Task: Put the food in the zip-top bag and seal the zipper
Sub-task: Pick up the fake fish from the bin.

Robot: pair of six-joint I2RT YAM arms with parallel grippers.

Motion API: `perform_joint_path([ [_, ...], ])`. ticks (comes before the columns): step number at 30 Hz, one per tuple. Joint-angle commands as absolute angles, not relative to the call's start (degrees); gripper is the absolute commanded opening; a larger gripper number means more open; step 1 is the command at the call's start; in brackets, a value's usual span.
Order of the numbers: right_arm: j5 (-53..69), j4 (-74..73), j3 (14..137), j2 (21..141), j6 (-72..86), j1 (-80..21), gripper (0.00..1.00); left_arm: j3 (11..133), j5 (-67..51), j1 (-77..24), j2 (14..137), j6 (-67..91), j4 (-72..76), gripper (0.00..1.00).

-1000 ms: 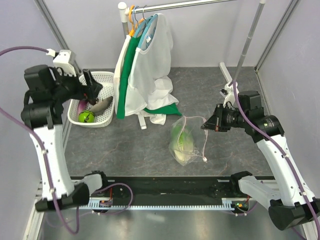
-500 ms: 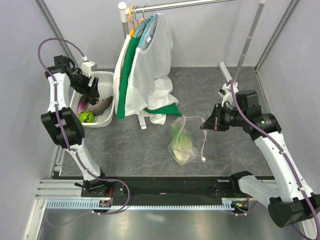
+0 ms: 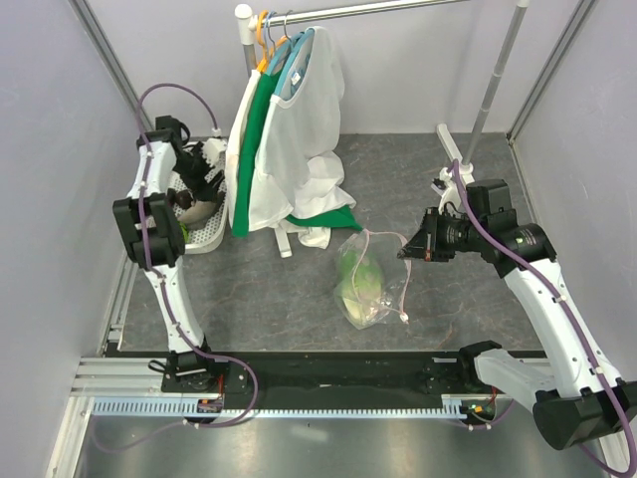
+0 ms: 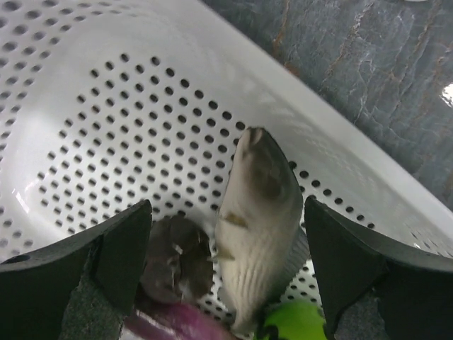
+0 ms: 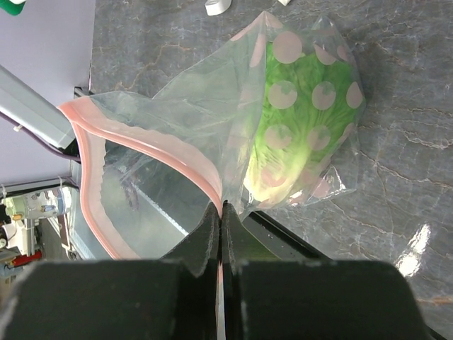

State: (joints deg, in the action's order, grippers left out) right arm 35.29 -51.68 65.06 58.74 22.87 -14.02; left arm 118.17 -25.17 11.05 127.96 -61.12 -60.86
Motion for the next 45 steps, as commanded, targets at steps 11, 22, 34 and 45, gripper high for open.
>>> perform_joint_path([
  [11,35.3,-51.2,64.3,57.5,21.1,-14.0,0.0,117.3,-18.5,7.9,133.2,-67.9,-57.8,0.93],
  [22,35.0,-51.2,63.1,56.1,20.8,-13.9,0.0,112.8,-22.0,8.0,131.0,-67.9,-59.6,0.94],
  [34,35.0,-50.9,63.3,56.0,20.7,-14.0,0.0,119.2,-30.5,8.3,125.8,-62.0,-62.5,0.45],
  [45,34.8,-50.4,64.2,55.9,20.7,-14.0,0.0,119.4,-34.8,12.2,115.7,-50.0,-48.5,0.25],
])
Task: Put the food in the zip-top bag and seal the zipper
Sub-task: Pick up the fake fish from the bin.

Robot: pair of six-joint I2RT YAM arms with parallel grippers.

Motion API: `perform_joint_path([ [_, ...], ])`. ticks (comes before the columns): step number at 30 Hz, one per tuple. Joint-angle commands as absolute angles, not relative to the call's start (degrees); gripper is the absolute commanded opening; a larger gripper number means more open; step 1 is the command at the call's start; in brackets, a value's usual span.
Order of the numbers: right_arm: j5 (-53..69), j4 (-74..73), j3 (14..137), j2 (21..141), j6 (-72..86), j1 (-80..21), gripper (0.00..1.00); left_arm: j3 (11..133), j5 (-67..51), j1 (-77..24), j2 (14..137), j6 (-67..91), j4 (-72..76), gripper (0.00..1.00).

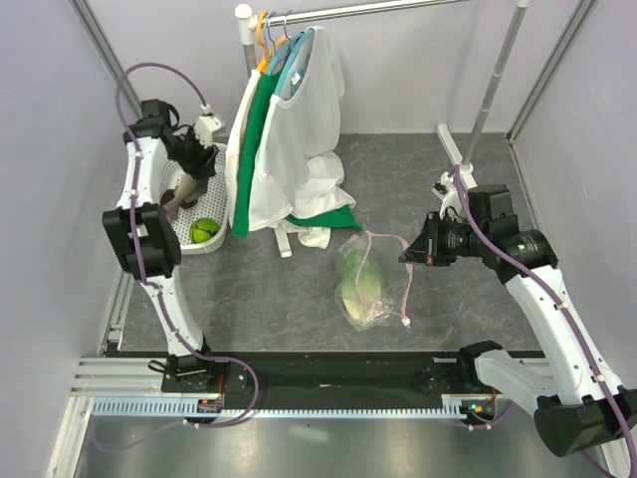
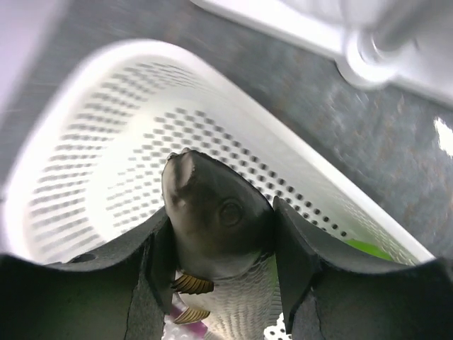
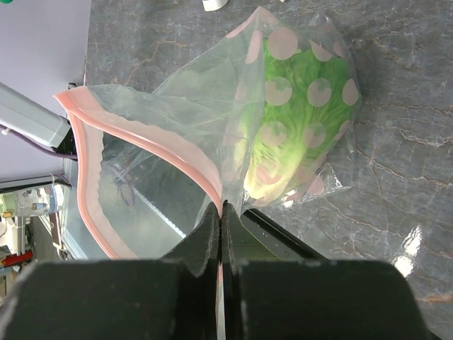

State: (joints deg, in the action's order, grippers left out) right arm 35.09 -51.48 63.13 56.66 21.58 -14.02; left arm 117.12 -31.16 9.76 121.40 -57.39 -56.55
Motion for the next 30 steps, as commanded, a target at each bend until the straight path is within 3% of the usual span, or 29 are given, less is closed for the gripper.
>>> perform_joint_path([
  [1,34.8,-50.4,64.3,55.9,20.7,-14.0,0.0,119.5,-36.1,12.8,114.0,-47.6,-47.5,0.25],
  [15,36.4,-49.2,65.4,56.3,21.2,-14.0,0.0,114.8,-49.6,16.4,87.7,-16.1,-27.6,0.24],
  [22,37.1,-49.4,65.4,55.3,21.5,-14.0,0.0,117.8,-59.2,14.2,80.9,-1.9,-20.1,0.25],
  [28,37.7,-48.3,64.4,54.6,22.4,-14.0,0.0,114.6,-59.8,0.8,77.4,2.1,-19.2,0.24],
  [30,37.9,-47.9,63.6,54.4,23.5,-14.0,0.0,111.1,-57.2,-8.7,76.2,1.4,-19.2,0.24],
])
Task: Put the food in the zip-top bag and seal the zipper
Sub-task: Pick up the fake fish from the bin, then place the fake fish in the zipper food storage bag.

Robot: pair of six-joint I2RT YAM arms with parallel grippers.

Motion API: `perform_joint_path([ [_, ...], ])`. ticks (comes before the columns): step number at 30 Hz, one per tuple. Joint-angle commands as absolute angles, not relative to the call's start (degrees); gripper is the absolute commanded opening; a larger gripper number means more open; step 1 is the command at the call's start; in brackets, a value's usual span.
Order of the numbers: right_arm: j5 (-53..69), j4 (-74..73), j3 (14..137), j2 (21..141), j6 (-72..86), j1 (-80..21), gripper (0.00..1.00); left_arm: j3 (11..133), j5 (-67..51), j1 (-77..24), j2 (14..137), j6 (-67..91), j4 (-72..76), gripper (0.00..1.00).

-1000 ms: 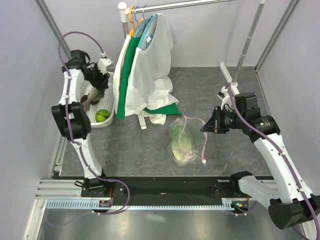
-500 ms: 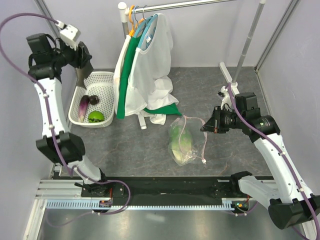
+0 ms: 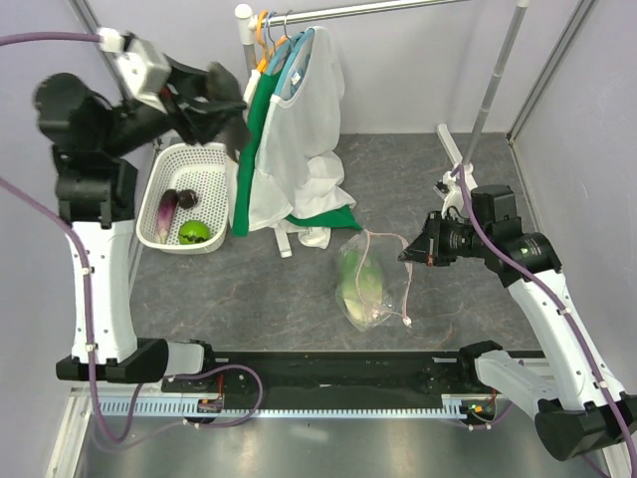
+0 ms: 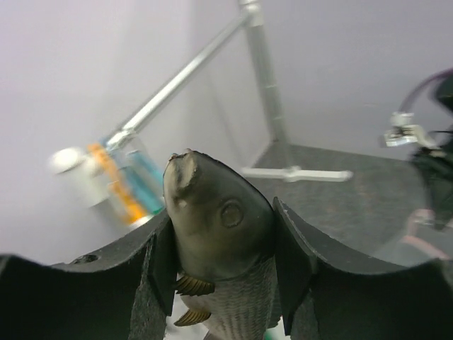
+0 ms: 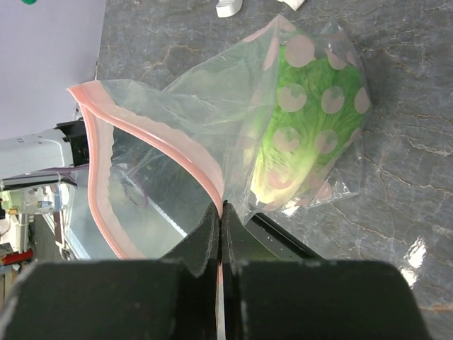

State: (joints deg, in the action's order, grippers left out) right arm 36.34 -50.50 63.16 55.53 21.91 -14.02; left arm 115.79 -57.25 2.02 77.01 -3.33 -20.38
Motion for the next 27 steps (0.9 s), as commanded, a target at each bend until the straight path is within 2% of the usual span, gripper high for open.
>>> perform_joint_path([
  [1,38.1,-47.4,63.4,54.5,23.6,-14.0,0.0,110.0,-56.4,-11.7,75.9,1.1,-19.2,0.23],
  [2,38.2,-47.3,63.0,54.5,24.1,-14.0,0.0,109.3,-55.7,-17.6,75.5,0.9,-19.2,0.23],
  [8,38.3,-46.7,62.8,54.5,24.7,-14.0,0.0,101.4,-53.4,-35.7,77.1,3.8,-13.6,0.21],
  [14,38.3,-46.1,62.4,53.9,25.8,-13.9,0.0,90.4,-52.7,-46.8,78.5,13.4,3.5,0.2],
  [20,39.9,-45.1,62.0,53.7,28.7,-13.9,0.0,86.1,-48.9,-54.9,81.2,12.3,9.8,0.18],
  [27,41.0,-45.6,63.1,53.6,28.9,-14.0,0.0,87.1,-48.6,-55.1,85.0,10.6,9.4,0.18],
])
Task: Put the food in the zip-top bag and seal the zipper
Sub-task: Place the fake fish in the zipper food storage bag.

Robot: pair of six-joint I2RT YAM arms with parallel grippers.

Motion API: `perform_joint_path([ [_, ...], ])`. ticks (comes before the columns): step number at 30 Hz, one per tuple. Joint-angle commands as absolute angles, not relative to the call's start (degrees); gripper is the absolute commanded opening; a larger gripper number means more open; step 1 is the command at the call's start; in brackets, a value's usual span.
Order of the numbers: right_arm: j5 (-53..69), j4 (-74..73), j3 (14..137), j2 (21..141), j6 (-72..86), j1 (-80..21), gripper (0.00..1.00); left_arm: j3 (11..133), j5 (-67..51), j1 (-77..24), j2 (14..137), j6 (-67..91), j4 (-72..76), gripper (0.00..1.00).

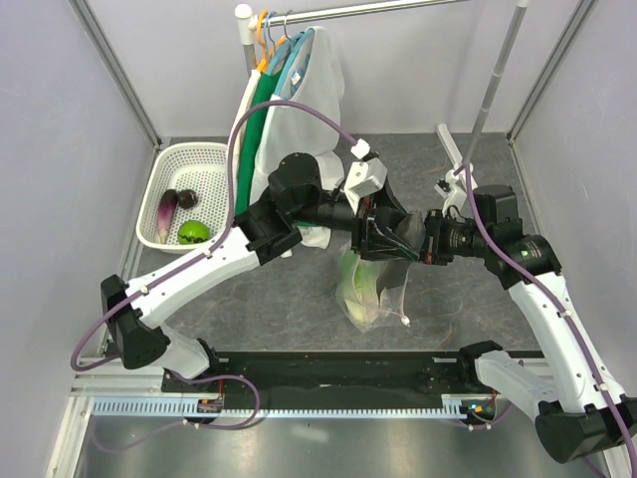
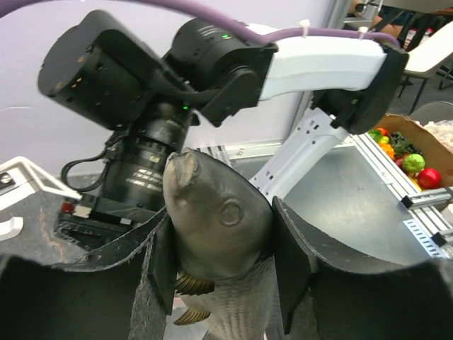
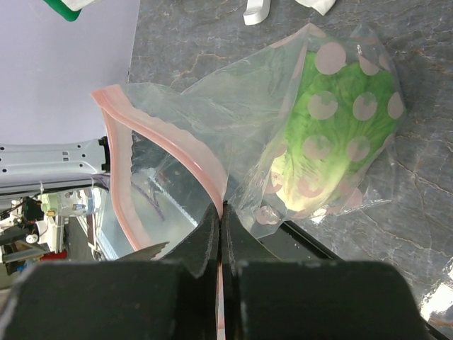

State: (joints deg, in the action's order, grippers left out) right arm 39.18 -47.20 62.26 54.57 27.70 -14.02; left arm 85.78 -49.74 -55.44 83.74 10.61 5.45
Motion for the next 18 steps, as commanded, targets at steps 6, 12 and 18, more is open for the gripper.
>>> perform_joint_path([
  [6,41.6,-46.0,62.8,53.3,28.6,-14.0,0.0,94.7,-52.8,-55.3,88.4,-4.7,-0.5,0.18],
  [12,45.2,-46.1,62.5,53.4,31.2,-13.9,0.0,95.3,-53.4,-55.1,88.5,-32.3,-24.0,0.32],
  [18,49.9,-45.5,62.7,54.7,33.3,-13.7,0.0,89.7,-49.5,-55.0,86.0,-48.8,-31.9,0.45],
])
